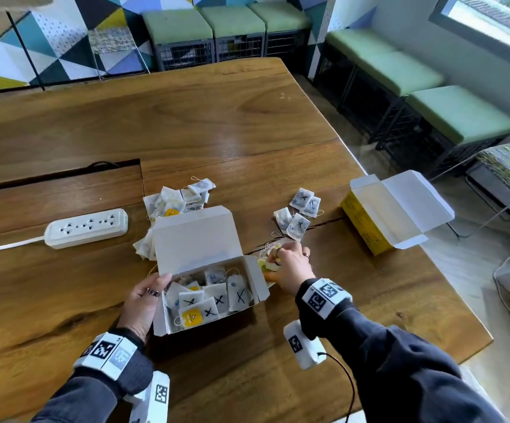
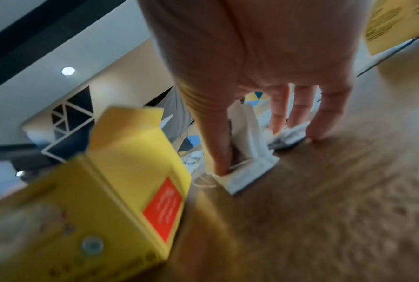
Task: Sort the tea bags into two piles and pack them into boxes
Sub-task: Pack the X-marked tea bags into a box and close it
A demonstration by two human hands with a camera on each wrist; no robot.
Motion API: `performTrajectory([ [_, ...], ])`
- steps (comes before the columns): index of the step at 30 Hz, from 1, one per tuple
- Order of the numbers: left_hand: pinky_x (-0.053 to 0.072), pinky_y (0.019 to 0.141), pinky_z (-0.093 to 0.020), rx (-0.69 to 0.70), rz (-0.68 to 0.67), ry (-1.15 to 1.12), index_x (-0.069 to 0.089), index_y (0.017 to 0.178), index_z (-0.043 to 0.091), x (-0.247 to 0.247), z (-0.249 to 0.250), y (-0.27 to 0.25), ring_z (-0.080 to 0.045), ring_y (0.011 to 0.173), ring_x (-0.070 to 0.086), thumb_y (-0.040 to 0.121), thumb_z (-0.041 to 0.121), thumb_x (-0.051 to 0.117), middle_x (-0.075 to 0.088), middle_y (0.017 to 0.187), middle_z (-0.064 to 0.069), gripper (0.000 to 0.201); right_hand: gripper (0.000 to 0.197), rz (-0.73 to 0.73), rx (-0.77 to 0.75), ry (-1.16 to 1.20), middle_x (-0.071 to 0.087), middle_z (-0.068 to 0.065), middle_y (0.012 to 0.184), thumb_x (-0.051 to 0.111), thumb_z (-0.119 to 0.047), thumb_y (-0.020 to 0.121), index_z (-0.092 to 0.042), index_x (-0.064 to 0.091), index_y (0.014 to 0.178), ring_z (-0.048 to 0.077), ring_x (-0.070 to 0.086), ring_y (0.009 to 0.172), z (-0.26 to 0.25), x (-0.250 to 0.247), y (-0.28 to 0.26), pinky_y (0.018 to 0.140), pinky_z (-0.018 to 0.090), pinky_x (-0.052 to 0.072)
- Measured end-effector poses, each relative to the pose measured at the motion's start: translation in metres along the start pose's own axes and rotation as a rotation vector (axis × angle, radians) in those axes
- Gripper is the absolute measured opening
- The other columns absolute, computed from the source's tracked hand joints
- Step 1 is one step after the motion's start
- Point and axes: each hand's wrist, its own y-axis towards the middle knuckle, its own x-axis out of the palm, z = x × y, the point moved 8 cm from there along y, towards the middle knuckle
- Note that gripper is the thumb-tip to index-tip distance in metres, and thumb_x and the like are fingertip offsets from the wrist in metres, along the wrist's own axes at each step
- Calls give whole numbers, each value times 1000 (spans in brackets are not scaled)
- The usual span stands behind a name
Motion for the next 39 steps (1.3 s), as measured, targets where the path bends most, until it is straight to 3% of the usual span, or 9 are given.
performTrajectory([
  [4, 44, 63, -22, 19, -36, 30, 63, 78, 21, 1, 4, 0, 1, 56, 64, 89, 12, 55, 68, 55, 16, 16, 28, 47, 9, 10, 44, 8, 124, 63, -40, 83, -23, 61, 105, 32, 29, 124, -7, 1, -4, 103, 44, 31],
  [9, 47, 63, -22, -26, -55, 33, 64, 83, 21, 2, 3, -1, -13, 71, 64, 89, 18, 56, 70, 58, 13, 10, 17, 54, -107, 175, 42, 6, 109, 68, -21, 81, -11, 65, 94, 23, 49, 104, -14, 4, -5, 88, 21, 37],
  [12, 47, 76, -30, -52, -45, 42, 66, 83, 21, -1, -1, 2, -22, 84, 61, 87, 19, 59, 72, 68, 8, 9, 12, 29, -136, 192, 41, 2, 101, 70, -16, 78, -15, 62, 88, 15, 43, 92, -16, 6, -7, 80, 16, 33],
  [15, 45, 70, -29, -65, -58, 36, 65, 83, 21, 3, 0, 1, -20, 80, 60, 88, 18, 58, 71, 71, 4, 9, 15, 42, -142, 179, 57, 4, 96, 70, -18, 75, -19, 59, 85, 22, 51, 92, -14, 2, -8, 77, 24, 39],
  [19, 44, 68, -26, -50, -67, 42, 64, 84, 22, 10, 4, -3, -17, 80, 60, 88, 19, 57, 66, 86, -2, 8, 35, 46, -134, 138, 59, 8, 117, 71, -16, 77, -11, 62, 110, 24, 53, 111, -2, 0, -13, 90, 27, 42],
  [25, 44, 56, -14, -6, -125, 71, 61, 84, 25, 31, 11, -9, 0, 65, 64, 89, 19, 55, 68, 57, 19, 10, 18, 356, -213, 341, 55, -1, 91, 74, -13, 75, -16, 62, 87, 13, 53, 81, 1, -72, -37, 65, 16, 39],
  [29, 47, 68, -20, 12, -123, 48, 64, 87, 18, 44, 9, -7, -10, 78, 61, 90, 15, 56, 68, 82, 4, 9, 18, 87, -374, 286, 60, -5, 92, 74, -17, 76, -21, 58, 84, 10, 57, 82, -44, -72, -54, 67, 13, 46],
  [32, 51, 56, -15, 0, -140, 30, 64, 89, 17, 49, 7, -5, -10, 68, 64, 90, 15, 56, 65, 82, 3, 8, 23, -177, -385, -19, 62, -1, 98, 70, -31, 79, -19, 63, 96, 16, 55, 90, -63, -27, -55, 74, 24, 43],
  [39, 50, 76, -28, -52, -206, 29, 65, 87, 22, 48, 0, -2, -16, 82, 64, 89, 20, 56, 69, 89, -1, 10, 39, 14, -394, -303, 37, -5, 136, 55, -43, 88, -24, 58, 122, 20, 26, 130, -61, -27, -58, 101, 44, 23],
])
